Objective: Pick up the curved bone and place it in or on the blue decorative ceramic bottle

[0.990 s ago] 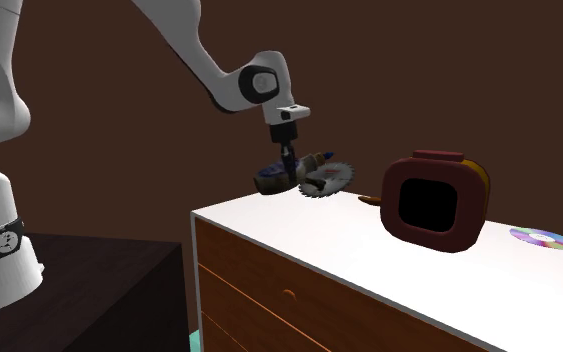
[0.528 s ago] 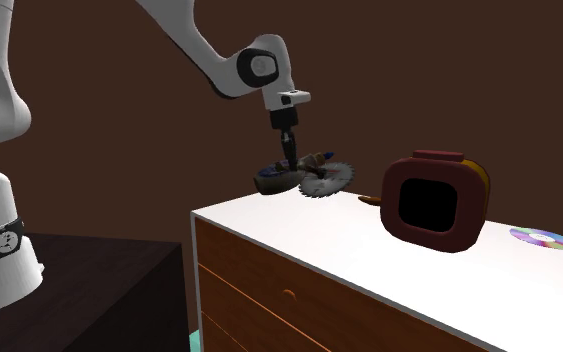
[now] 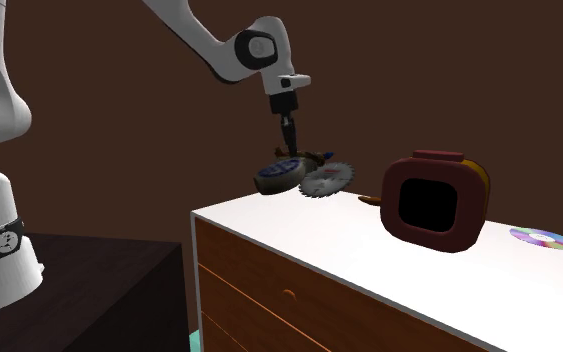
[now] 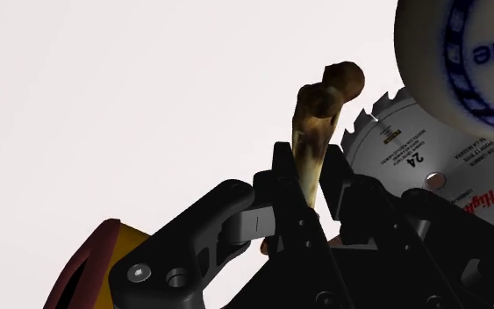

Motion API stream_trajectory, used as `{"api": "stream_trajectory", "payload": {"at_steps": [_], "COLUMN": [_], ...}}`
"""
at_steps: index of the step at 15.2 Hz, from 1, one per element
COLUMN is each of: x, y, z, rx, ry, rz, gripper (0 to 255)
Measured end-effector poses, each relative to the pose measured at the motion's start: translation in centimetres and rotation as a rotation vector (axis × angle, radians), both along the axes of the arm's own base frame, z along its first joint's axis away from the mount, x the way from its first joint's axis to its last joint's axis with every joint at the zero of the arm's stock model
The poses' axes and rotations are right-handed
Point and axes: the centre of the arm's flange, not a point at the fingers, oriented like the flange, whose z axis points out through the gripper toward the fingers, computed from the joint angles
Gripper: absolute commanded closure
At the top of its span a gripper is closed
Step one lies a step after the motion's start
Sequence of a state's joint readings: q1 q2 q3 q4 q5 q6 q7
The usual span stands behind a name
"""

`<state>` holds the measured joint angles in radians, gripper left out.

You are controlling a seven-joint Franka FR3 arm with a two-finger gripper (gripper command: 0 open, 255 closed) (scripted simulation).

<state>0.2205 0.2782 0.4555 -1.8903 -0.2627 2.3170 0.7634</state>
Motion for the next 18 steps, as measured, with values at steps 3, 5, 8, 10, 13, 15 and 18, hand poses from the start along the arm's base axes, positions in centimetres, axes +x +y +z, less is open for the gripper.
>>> {"api": "stream_trajectory", "payload": {"at_steps": [3, 5, 8, 10, 13, 15, 18], "x": [-0.1, -0.1, 0.0, 0.0, 0.0, -0.2, -1.0], "y": [-0.1, 0.0, -0.2, -0.2, -0.2, 0.4, 3.9], "z": [1.7, 2.7, 4.2, 5.3, 6.9, 7.6, 7.9], "rx": [0.000, 0.000, 0.000, 0.000, 0.000, 0.000, 0.000], "ry": [0.000, 0.000, 0.000, 0.000, 0.000, 0.000, 0.000], "rz": [0.000, 0.000, 0.000, 0.000, 0.000, 0.000, 0.002], "gripper": [255, 255, 255, 255, 255, 255, 255]}}
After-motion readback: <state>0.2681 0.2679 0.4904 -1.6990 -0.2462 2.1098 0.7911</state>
